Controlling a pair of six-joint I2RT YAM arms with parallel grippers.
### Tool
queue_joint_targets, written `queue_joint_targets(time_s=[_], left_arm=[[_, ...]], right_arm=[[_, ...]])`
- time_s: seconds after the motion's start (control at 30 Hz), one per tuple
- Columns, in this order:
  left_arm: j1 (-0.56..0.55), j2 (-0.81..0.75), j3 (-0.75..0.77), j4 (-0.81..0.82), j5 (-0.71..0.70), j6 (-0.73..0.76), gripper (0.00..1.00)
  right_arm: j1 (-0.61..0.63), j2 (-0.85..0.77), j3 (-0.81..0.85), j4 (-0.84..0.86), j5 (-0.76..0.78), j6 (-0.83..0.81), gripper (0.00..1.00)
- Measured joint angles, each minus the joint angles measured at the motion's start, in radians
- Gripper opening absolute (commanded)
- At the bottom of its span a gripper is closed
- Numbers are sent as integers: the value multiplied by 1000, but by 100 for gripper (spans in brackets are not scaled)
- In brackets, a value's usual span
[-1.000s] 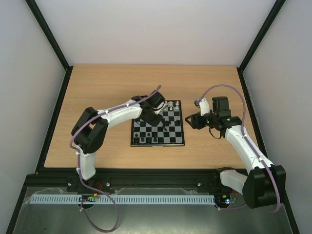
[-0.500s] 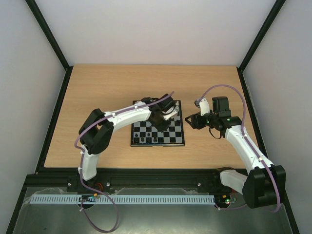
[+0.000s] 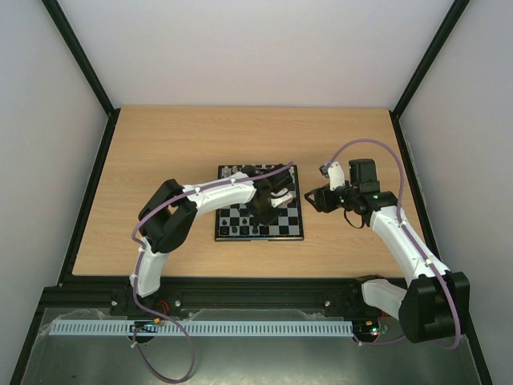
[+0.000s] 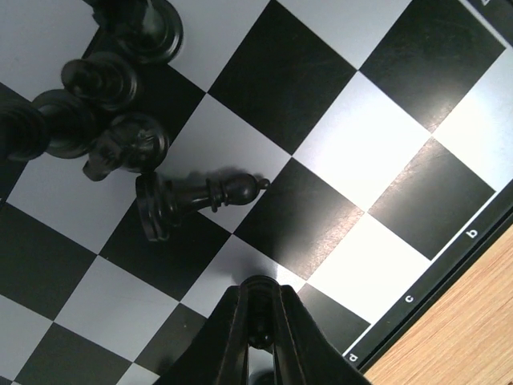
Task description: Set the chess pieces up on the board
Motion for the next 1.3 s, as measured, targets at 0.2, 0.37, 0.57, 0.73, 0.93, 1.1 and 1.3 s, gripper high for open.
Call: queue_joint_targets(time_s=[0.2,0.37,0.57,0.73,0.93,1.1,1.3], left_arm=[[0,0,0,-14,-10,0,7],[0,0,0,-19,-11,5,10],[0,0,0,-25,-12,13,17],[0,0,0,-27,-15,14,23],[0,0,0,-26,-16,12,27],[0,-16,0,-26,-31,6,31],[16,-165,-16,17,-39,-22,35]], right_arm=[[0,0,0,0,0,-2,58],[0,0,0,0,0,-2,58],[0,0,0,0,0,-3,58],[0,0,0,0,0,-4,58],[0,0,0,0,0,-6,58],[0,0,0,0,0,-6,58],[0,14,0,0,0,-6,57]])
